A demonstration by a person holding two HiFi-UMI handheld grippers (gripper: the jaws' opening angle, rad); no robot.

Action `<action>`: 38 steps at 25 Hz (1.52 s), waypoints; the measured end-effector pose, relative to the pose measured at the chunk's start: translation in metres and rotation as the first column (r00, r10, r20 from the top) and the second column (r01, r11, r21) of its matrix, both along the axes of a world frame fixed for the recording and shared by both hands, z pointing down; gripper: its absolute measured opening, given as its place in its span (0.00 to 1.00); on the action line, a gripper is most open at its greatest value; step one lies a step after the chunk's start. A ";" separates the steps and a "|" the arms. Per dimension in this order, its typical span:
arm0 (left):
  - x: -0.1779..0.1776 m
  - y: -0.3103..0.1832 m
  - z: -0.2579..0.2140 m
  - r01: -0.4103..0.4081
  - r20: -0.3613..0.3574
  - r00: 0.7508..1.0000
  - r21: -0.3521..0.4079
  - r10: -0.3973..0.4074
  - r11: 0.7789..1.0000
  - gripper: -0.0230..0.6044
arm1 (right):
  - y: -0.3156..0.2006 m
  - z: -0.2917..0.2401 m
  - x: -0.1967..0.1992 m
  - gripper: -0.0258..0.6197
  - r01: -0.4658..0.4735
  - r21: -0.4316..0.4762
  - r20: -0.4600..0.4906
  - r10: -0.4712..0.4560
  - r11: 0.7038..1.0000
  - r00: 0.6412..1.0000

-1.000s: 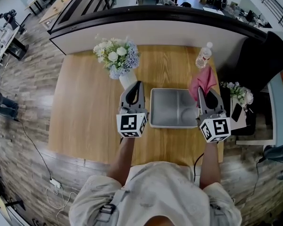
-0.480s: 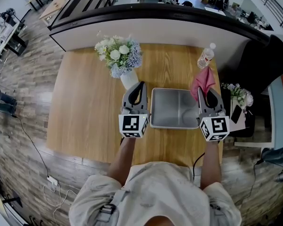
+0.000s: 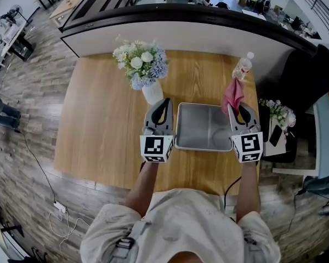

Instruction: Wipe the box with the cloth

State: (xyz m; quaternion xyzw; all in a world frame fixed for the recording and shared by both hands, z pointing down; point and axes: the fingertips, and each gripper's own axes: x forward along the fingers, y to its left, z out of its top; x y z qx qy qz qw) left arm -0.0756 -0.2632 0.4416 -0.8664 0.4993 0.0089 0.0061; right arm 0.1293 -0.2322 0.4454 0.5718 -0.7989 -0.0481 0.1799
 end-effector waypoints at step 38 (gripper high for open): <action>0.003 0.015 0.024 0.002 0.031 1.000 -0.033 -0.001 0.999 0.06 | -0.025 0.182 0.009 0.12 0.065 -0.385 -0.680 -0.330 0.921 0.655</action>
